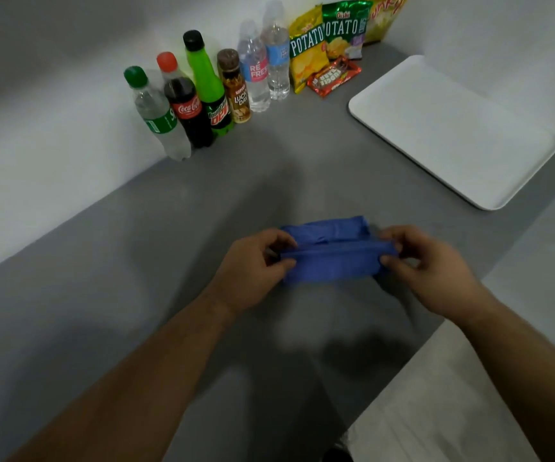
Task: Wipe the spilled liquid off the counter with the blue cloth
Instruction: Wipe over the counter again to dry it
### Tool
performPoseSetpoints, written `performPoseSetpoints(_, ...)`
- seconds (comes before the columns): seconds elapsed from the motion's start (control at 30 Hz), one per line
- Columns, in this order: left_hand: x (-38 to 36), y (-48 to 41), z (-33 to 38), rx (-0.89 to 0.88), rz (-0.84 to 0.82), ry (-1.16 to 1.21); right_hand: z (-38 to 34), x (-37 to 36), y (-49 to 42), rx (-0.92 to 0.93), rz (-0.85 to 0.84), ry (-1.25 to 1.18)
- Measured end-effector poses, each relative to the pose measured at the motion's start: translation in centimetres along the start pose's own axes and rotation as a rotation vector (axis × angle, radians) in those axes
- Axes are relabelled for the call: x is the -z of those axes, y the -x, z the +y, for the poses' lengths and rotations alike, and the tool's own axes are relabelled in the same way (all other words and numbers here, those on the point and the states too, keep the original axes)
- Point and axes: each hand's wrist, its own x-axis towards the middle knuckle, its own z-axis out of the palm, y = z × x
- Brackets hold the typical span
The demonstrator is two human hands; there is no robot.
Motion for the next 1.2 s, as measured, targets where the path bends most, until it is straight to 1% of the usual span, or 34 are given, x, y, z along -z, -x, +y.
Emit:
performPoseSetpoints(0.1, -0.3, -2.8, -0.1, 0.081, 0.138, -0.032, -0.3, -0.8, -3.5, 0.014, 0.136, 0.056)
performPoseSetpoints(0.17, -0.7, -3.7, -0.4, 0.121, 0.19, -0.055, -0.2, -1.8, -4.9, 0.031, 0.16, 0.163)
performPoseSetpoints(0.2, -0.8, -3.8, -0.6, 0.133, 0.208, -0.064, -0.2, -2.3, -5.2, 0.073, 0.154, 0.223)
performPoseSetpoints(0.23, -0.9, -3.6, -0.9, 0.14, 0.223, -0.076, -0.2, -2.7, -5.2, 0.156, 0.145, 0.272)
performPoseSetpoints(0.3, -0.9, -2.6, -1.7, 0.127, 0.258, -0.128, -0.5, -3.2, -5.1, 0.416, 0.091, 0.316)
performPoseSetpoints(0.33, -0.8, -2.0, -2.2, 0.104, 0.278, -0.165, -0.8, -3.5, -5.3, 0.539, 0.024, 0.306)
performPoseSetpoints(0.37, -0.7, -1.4, -2.6, 0.075, 0.294, -0.198, -1.4, -3.8, -5.6, 0.621, -0.071, 0.281)
performPoseSetpoints(0.4, -0.6, -0.9, -3.0, 0.048, 0.309, -0.218, -1.9, -4.3, -5.9, 0.655, -0.181, 0.263)
performPoseSetpoints(0.47, -0.4, -0.1, -3.4, 0.005, 0.339, -0.234, -2.5, -5.4, -6.6, 0.659, -0.374, 0.332)
performPoseSetpoints(0.5, -0.3, 0.2, -3.5, -0.018, 0.355, -0.242, -2.3, -5.9, -6.9, 0.657, -0.421, 0.4)
performPoseSetpoints(0.53, -0.3, 0.5, -3.5, -0.045, 0.369, -0.25, -1.9, -6.2, -6.9, 0.66, -0.421, 0.464)
performPoseSetpoints(0.57, -0.3, 0.8, -3.4, -0.073, 0.38, -0.255, -1.2, -6.1, -6.8, 0.663, -0.381, 0.51)
performPoseSetpoints(0.63, -0.1, 1.5, -3.3, -0.105, 0.386, -0.26, 0.0, -5.7, -6.0, 0.635, -0.222, 0.578)
performPoseSetpoints(0.7, 0.0, 2.3, -3.4, -0.117, 0.371, -0.285, 0.9, -5.3, -4.5, 0.507, -0.081, 0.634)
performPoseSetpoints(0.77, -0.1, 3.1, -3.7, -0.114, 0.338, -0.322, 1.5, -4.9, -3.3, 0.381, -0.013, 0.698)
performPoseSetpoints(0.8, -0.3, 3.6, -3.7, -0.107, 0.324, -0.332, 1.7, -4.8, -3.1, 0.359, -0.012, 0.731)
performPoseSetpoints(0.87, -0.6, 4.5, -4.0, -0.096, 0.313, -0.364, 1.9, -4.4, -3.5, 0.38, -0.076, 0.758)
performPoseSetpoints(0.93, -1.0, 5.1, -4.4, -0.092, 0.31, -0.42, 1.6, -4.7, -4.2, 0.388, -0.174, 0.714)
performPoseSetpoints(0.97, -1.3, 5.4, -4.6, -0.085, 0.305, -0.438, 1.3, -5.1, -4.4, 0.361, -0.203, 0.693)
performPoseSetpoints(1.07, -1.6, 5.8, -4.7, -0.071, 0.319, -0.44, 0.5, -7.2, -2.8, 0.296, -0.181, 0.679)
performPoseSetpoints(1.2, -1.7, 5.9, -4.4, -0.041, 0.388, -0.402, -0.9, -10.8, 2.8, 0.371, -0.151, 0.702)
